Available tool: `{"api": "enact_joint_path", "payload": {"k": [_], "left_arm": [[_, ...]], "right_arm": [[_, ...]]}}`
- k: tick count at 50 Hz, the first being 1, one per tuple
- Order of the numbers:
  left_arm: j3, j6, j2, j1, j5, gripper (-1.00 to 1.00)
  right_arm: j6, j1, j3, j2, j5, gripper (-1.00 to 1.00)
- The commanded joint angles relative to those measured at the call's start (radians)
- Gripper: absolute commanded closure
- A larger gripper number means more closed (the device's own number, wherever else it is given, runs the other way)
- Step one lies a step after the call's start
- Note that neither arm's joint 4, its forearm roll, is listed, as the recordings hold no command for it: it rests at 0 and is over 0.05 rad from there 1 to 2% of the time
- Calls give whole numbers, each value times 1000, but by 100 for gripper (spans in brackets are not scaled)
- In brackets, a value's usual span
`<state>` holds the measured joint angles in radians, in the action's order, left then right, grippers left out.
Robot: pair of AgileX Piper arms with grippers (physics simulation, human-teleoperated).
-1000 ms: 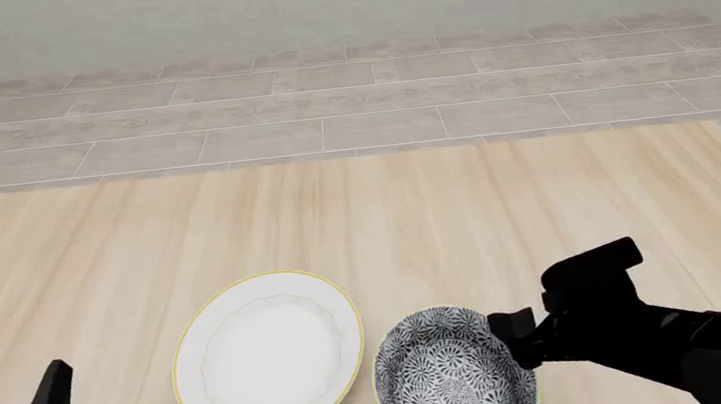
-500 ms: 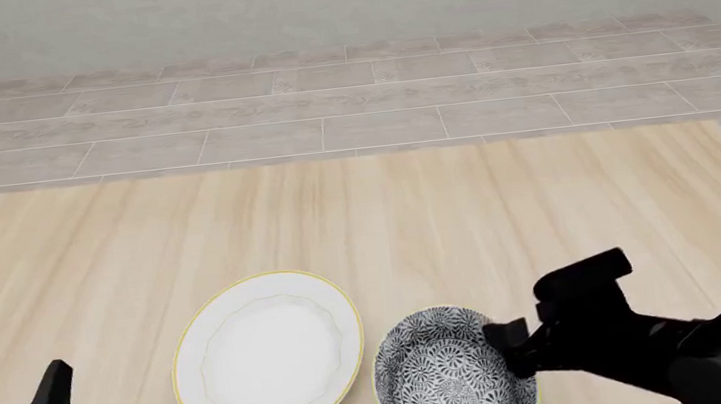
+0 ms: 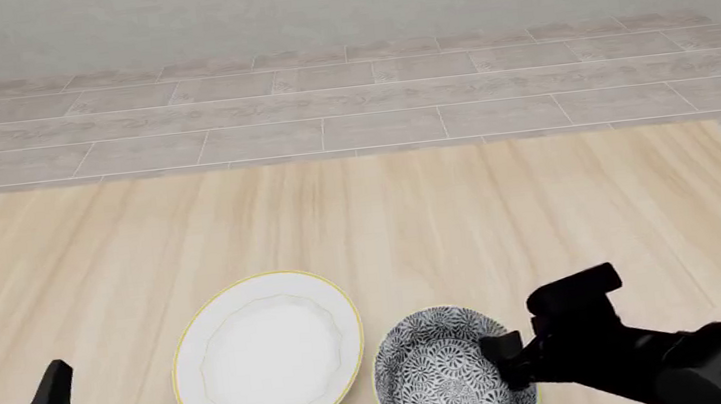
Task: Put the bowl on the plate.
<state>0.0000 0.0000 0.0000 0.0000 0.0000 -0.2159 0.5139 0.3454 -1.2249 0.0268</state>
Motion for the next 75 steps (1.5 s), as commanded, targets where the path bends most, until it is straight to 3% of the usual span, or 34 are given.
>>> {"api": "enact_joint_path", "payload": {"k": [1, 22, 53, 54, 55, 56, 75], "left_arm": [[0, 0, 0, 0, 0, -100], [0, 0, 0, 0, 0, -100], [0, 0, 0, 0, 0, -100], [0, 0, 0, 0, 0, -100], [0, 0, 0, 0, 0, -100], [0, 0, 0, 0, 0, -100], [0, 0, 0, 0, 0, -100]], "right_arm": [[-11, 8, -11, -25, 27, -100], [-58, 41, -37, -102, 119, -100], [-75, 49, -40, -142, 158, -100], [-67, 47, -38, -139, 154, 100], [-67, 47, -38, -139, 154, 100], [-27, 10, -38, -122, 142, 100], [-51, -13, -41, -95, 125, 100]]}}
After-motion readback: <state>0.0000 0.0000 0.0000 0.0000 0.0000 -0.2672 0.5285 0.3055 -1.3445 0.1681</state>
